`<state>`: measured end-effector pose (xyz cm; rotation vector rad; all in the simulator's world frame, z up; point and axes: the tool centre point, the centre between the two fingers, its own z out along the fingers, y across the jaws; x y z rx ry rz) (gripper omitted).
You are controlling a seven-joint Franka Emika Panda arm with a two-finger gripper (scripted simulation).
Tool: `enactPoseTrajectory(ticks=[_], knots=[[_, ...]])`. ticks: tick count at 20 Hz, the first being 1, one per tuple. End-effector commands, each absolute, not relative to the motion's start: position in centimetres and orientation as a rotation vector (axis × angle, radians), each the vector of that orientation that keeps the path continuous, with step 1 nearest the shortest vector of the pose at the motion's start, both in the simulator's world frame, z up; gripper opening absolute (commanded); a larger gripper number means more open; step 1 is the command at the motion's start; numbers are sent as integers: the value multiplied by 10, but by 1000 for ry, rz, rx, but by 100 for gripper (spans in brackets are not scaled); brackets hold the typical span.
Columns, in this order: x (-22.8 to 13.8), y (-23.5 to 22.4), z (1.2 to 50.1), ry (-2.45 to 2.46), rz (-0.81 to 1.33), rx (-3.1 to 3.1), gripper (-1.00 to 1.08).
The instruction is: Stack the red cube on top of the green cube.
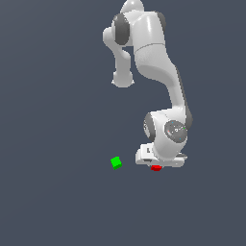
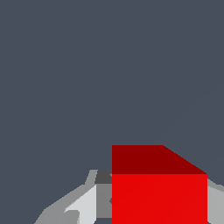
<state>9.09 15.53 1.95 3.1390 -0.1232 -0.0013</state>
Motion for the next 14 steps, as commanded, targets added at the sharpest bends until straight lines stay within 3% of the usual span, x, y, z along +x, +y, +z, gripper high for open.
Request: enactPoseTrajectory(ticks=[1,14], knots=[[91,155,20,-123,0,3139,-100],[90,155,39,-123,-1,3139,-100]])
